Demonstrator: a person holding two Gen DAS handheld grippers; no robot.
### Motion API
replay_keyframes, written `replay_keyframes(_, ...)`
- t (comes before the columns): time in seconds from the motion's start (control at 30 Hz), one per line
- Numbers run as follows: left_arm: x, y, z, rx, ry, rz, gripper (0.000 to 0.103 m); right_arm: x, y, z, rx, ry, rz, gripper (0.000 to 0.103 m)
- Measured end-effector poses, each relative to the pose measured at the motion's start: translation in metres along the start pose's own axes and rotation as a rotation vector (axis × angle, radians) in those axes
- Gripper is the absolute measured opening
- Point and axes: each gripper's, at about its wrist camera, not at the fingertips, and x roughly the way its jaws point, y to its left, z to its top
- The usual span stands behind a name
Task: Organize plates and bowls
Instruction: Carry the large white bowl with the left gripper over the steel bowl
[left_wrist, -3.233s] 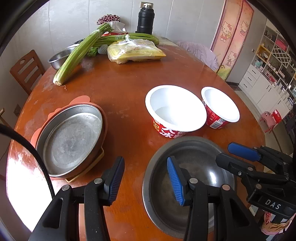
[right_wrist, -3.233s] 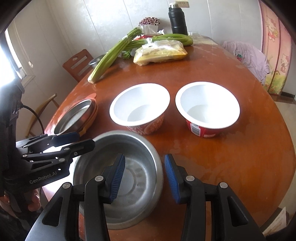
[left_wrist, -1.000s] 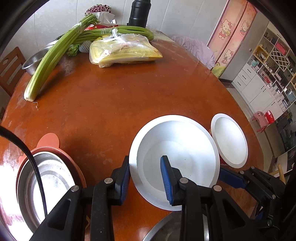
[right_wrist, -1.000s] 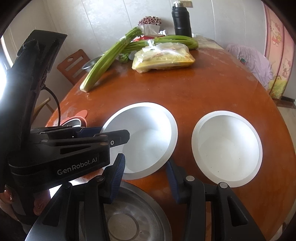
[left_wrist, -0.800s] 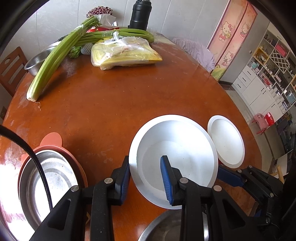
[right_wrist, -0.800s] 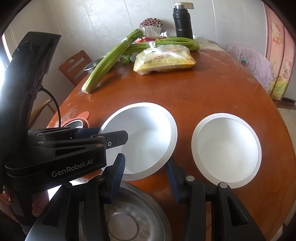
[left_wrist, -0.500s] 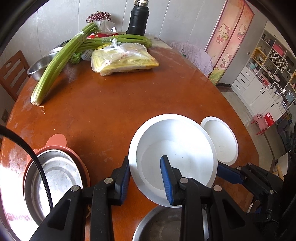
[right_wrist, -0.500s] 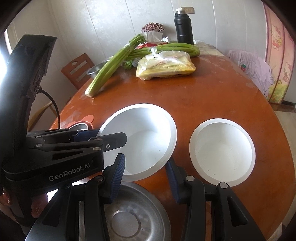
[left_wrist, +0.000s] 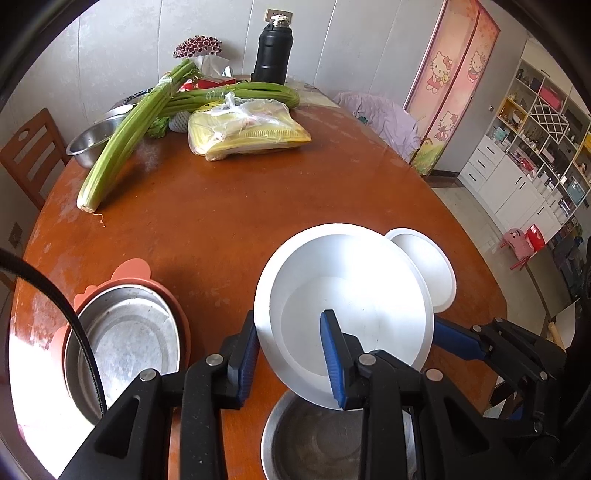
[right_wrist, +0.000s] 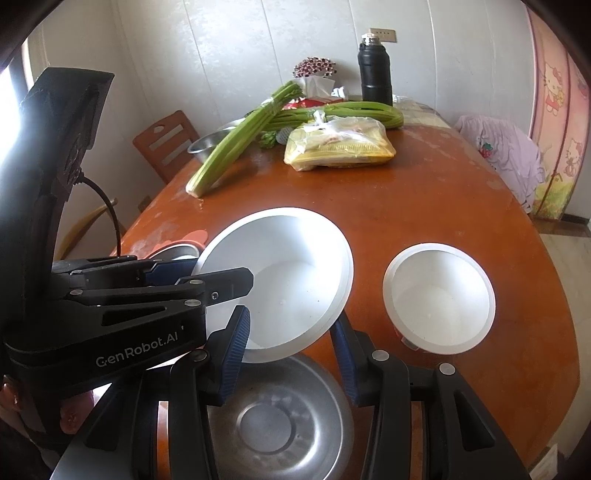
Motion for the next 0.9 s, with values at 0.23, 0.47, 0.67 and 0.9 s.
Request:
replay_keyframes(0.23, -0.015, -0.006, -0.012, 0.005, -0.012, -0.007, 0.032, -0.013, 0.006, -0.008, -0.003, -0.010, 0.004, 0.047)
replay_keyframes(0.47, -0.021, -0.012, -0.025, 0.007, -0.010, -0.016, 0.032, -0.023, 0.008, -0.020, -0.011, -0.009, 0.002, 0.047)
replay_keyframes(0.67, -0.024, -0.016, -0.037, 0.007, 0.000, -0.012, 0.032, -0.032, 0.013, -0.029, -0.031, -0.007, -0.005, 0.047)
replay_keyframes(0.9, -0.028, -0.021, -0.048, 0.007, 0.005, -0.012, 0.032, -0.039, 0.015, -0.040, -0.042, 0.002, -0.001, 0.047)
